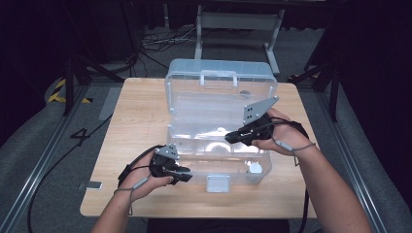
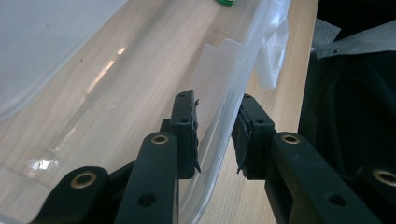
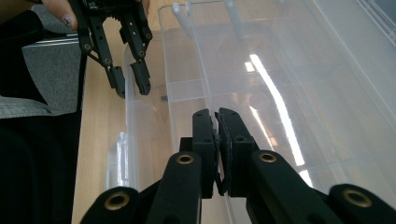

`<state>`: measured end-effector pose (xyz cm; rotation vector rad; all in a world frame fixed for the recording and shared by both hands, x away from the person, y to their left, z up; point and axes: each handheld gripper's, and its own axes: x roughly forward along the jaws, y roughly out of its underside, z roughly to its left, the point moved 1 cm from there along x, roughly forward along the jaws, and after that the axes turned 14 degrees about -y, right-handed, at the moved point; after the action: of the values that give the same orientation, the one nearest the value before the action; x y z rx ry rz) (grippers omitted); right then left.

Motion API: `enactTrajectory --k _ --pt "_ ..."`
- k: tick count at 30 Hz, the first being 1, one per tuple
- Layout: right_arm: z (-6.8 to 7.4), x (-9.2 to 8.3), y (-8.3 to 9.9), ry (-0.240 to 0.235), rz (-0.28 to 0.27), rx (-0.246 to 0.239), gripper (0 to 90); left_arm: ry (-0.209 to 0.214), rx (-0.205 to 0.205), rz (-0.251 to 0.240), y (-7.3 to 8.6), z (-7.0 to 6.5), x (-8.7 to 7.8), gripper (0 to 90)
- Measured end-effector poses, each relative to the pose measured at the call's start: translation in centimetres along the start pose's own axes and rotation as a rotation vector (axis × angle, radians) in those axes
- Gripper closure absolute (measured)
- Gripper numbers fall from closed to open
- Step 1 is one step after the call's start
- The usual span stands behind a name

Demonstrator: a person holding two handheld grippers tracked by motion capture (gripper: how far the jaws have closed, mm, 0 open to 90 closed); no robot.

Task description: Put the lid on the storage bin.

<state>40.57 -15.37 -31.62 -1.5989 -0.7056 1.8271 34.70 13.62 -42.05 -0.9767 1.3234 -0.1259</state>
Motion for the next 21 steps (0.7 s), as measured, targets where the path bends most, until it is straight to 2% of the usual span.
enactTrajectory --k 21 --pt "0.56 0.43 0.26 -0.013 0.017 -0.023 87.5 -0.001 0.001 -0.001 0.00 0.00 0.00 72.2"
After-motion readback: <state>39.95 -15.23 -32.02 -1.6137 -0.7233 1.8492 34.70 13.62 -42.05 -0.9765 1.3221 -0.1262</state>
